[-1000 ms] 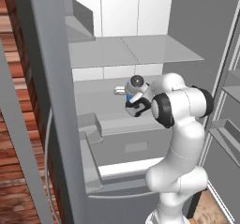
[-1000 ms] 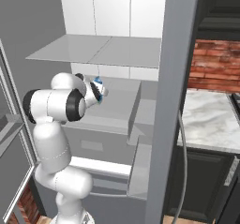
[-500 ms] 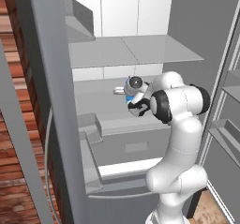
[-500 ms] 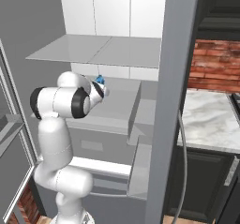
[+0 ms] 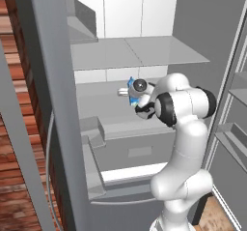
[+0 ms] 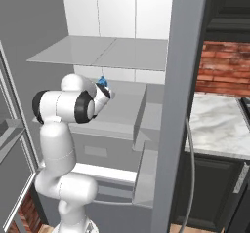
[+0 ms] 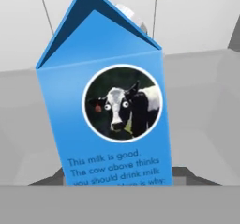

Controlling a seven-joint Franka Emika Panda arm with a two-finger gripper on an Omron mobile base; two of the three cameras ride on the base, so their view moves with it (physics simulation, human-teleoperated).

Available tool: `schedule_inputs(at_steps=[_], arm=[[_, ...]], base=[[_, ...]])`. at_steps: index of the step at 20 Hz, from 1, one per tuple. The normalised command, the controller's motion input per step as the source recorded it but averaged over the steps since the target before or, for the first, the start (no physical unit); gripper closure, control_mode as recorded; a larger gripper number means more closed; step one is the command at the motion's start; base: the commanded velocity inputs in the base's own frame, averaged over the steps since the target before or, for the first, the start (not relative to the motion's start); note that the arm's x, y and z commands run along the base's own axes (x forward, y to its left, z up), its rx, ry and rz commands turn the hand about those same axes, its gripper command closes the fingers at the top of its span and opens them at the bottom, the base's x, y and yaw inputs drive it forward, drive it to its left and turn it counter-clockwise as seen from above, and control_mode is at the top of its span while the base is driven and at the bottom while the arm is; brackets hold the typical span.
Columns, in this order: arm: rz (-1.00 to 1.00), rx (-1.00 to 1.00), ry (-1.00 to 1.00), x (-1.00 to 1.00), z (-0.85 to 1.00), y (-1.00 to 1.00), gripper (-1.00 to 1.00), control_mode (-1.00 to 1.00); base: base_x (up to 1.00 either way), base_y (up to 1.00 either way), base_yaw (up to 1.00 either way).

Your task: Take a sugar cube from the saucer and place it inside the coffee. Then, grab milk from the fridge and place it next to the coffee on the counter to sweeten the coffee.

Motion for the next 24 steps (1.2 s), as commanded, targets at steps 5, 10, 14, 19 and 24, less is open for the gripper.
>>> schedule_inputs(at_steps=[5, 10, 14, 19, 24], arm=[[-0.05, -0.03, -0.13, -0.41, 0.0, 0.0, 1.0, -1.0], [-0.06, 0.0, -0.02, -0.65, 0.18, 0.0, 1.0, -1.0], [-0.01, 0.0, 0.03, -0.9, 0.51, 0.02, 1.0, -1.0], [0.0, 0.0, 0.04, -0.76, 0.88, 0.1, 1.0, -1.0], [0.0, 0.0, 0.03, -0.49, 1.0, 0.09, 1.0, -1.0]], base=[[0.0, 0.0, 0.0], [0.0, 0.0, 0.0], [0.0, 0.0, 0.0], [0.0, 0.0, 0.0], [0.0, 0.0, 0.0]])
